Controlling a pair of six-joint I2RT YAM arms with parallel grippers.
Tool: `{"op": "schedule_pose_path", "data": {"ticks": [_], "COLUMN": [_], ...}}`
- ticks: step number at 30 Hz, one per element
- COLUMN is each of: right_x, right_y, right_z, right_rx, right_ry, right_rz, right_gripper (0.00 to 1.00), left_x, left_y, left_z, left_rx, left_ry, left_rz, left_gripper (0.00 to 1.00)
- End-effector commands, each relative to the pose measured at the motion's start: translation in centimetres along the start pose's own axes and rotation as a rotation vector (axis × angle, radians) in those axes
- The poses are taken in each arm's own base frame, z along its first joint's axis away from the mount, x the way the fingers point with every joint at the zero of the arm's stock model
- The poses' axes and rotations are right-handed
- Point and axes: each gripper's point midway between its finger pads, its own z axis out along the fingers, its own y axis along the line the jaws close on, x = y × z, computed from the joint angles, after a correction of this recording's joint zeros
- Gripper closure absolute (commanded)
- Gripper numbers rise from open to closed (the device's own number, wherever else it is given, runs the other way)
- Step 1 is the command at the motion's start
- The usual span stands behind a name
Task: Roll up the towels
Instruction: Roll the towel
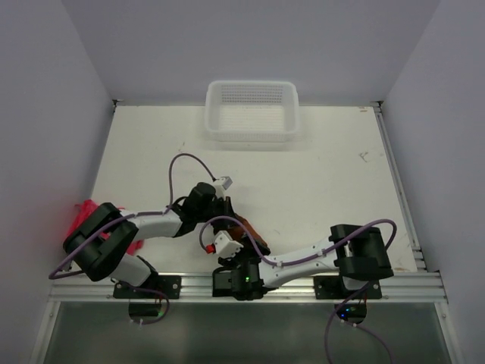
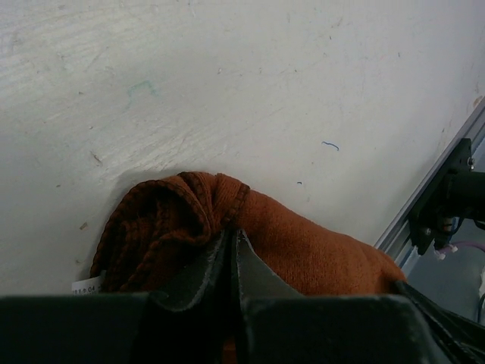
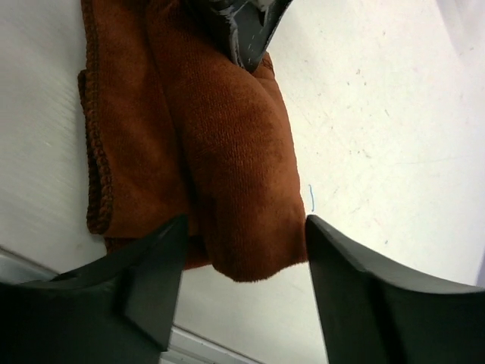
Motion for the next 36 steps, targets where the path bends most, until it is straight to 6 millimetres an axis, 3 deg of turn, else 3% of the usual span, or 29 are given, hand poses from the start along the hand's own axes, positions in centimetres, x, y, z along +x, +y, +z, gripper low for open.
{"op": "schedule_pose_path", "data": {"ticks": [1,9,13,16,18,30,36], "right_x": [-2.1,-2.9,-4.2,-3.7,-2.1,-1.7,-0.1], "right_y": [-0.1,-3.3,-5.2,-5.9,-5.6,-7.3,-8.1], "right_z": [-1.5,-3.7,-4.4,-3.5,-2.3,-1.6,-0.5], "right_rx": [-0.093,-0.169,-0.231,-0.259,-0.283,-0.331,-0.347], "right_ry": [-0.049,-0.102,-0.139,-0.117,-0.067,-0.052,0.001], "right_rz": [0.182,0.368,0.514,0.598,0.634,0.795,0.871], "right_gripper": [0.30,0.17,0.12,0.12,0.13,0.15,0.14], "left_x": [1.8,2.6,1.5,1.4,1.7,4.6,4.4], "left_y": [3.2,3.6,3.5,3.4,3.7,5.7,5.7], "left_z": [0.7,1.8,2.1,2.2,2.1,1.6,1.4], "left_rx": [-0.114,-0.115,-0.128,-0.125,-0.133,-0.163,-0.165], "left_ry": [0.033,0.086,0.067,0.056,0.058,0.097,0.079], "left_rz": [-0.010,-0.016,0.005,-0.003,-0.012,-0.029,-0.035], "left_gripper": [0.91,0.94,0.94,0.94,0.94,0.95,0.95]}}
